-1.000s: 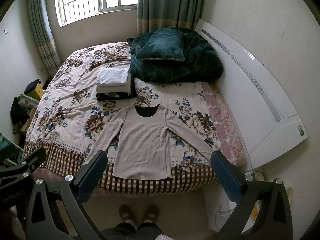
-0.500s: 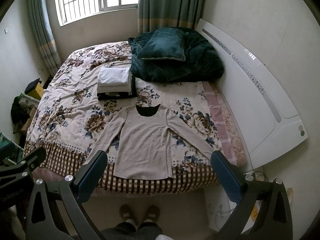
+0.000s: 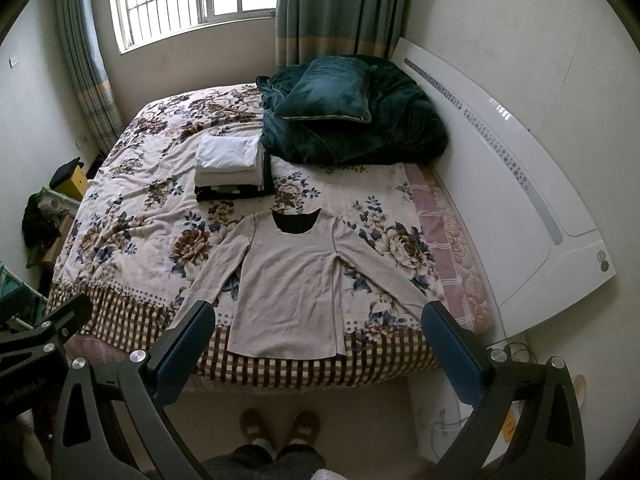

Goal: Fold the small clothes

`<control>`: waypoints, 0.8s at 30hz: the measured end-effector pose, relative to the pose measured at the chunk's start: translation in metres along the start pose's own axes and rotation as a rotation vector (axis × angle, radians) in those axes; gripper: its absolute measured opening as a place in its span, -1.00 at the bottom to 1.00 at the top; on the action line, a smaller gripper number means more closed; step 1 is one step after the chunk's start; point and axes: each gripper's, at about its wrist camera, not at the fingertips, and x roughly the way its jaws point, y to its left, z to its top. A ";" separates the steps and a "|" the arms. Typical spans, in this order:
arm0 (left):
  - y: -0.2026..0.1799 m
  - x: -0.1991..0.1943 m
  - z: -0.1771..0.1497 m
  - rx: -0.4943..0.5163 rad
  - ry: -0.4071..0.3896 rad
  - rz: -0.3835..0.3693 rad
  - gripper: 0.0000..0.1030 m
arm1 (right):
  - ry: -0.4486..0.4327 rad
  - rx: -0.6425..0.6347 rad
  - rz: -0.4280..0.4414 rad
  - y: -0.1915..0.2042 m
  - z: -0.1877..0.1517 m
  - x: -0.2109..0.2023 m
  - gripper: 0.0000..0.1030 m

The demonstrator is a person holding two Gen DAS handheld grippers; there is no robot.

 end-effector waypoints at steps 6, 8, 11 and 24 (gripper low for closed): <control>0.000 0.000 0.000 -0.001 -0.003 -0.001 0.99 | 0.000 -0.001 0.001 0.000 0.000 0.000 1.00; 0.000 0.000 0.000 -0.001 -0.003 0.000 0.99 | 0.000 0.000 0.000 0.000 0.000 0.000 1.00; 0.000 0.002 0.001 -0.002 -0.003 -0.002 0.99 | 0.000 0.001 0.001 0.000 0.000 0.000 1.00; -0.017 0.079 0.030 0.034 -0.061 0.087 0.99 | 0.053 0.150 -0.052 -0.009 -0.002 0.056 1.00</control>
